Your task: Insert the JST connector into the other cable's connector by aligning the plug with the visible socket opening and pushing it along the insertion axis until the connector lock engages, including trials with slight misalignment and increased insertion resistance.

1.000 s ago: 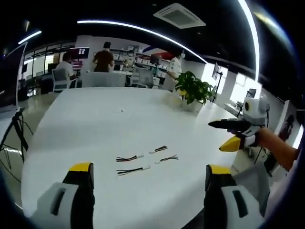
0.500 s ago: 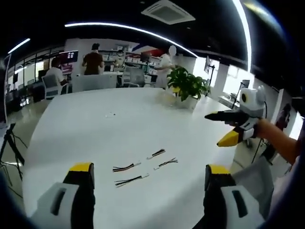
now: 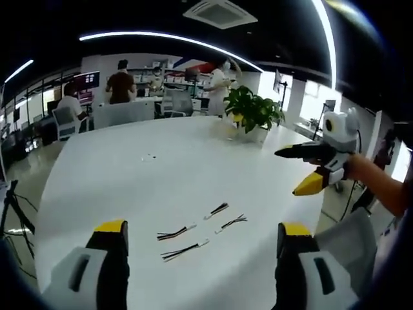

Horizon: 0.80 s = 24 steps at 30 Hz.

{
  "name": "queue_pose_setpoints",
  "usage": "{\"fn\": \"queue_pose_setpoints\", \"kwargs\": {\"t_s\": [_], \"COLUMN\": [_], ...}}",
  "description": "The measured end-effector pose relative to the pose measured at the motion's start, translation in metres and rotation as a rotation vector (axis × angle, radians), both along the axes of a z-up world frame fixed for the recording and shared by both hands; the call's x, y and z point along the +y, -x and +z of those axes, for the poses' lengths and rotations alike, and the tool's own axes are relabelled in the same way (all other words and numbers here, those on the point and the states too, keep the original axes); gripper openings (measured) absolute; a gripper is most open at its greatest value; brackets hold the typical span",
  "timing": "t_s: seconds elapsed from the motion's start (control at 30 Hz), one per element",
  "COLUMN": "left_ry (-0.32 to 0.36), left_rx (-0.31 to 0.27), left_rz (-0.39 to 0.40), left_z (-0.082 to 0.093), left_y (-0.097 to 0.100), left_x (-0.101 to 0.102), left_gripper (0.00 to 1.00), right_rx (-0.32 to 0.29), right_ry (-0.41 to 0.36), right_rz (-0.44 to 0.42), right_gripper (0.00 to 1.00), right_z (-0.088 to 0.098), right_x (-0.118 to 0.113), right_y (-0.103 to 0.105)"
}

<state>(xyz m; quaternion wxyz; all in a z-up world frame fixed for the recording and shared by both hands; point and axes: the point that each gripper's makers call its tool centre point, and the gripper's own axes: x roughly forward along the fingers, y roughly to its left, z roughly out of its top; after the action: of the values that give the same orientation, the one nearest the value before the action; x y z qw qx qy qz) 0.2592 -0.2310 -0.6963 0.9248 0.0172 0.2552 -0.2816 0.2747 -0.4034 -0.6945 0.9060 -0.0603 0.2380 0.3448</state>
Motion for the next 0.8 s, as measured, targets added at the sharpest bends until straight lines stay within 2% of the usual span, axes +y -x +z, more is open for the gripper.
{"fn": "queue_pose_setpoints", "kwargs": {"t_s": [0.2,0.37,0.63,0.8], "left_ry": [-0.026,-0.017,-0.042,-0.014], "left_rx": [0.021,0.036,0.040,0.036], "left_rz": [-0.002,-0.001,-0.012,-0.033], "left_z": [-0.013,-0.018,-0.025,-0.023], "left_y": [0.000,-0.003,-0.020,-0.029], "left_x": [0.004,0.006,0.008,0.002], "left_gripper": [0.94,0.93,0.93,0.93], "right_rx": [0.001,0.012,0.033,0.041], "right_ry": [0.003,0.006,0.018,0.022], "right_rz": [0.000,0.009,0.026,0.032], "right_gripper": [0.93,0.93,0.92,0.91], "right_z": [-0.005,-0.010,-0.020,-0.024], "right_x": [0.004,0.007,0.011,0.012], "right_y": [-0.010,-0.015,-0.028,-0.035]}}
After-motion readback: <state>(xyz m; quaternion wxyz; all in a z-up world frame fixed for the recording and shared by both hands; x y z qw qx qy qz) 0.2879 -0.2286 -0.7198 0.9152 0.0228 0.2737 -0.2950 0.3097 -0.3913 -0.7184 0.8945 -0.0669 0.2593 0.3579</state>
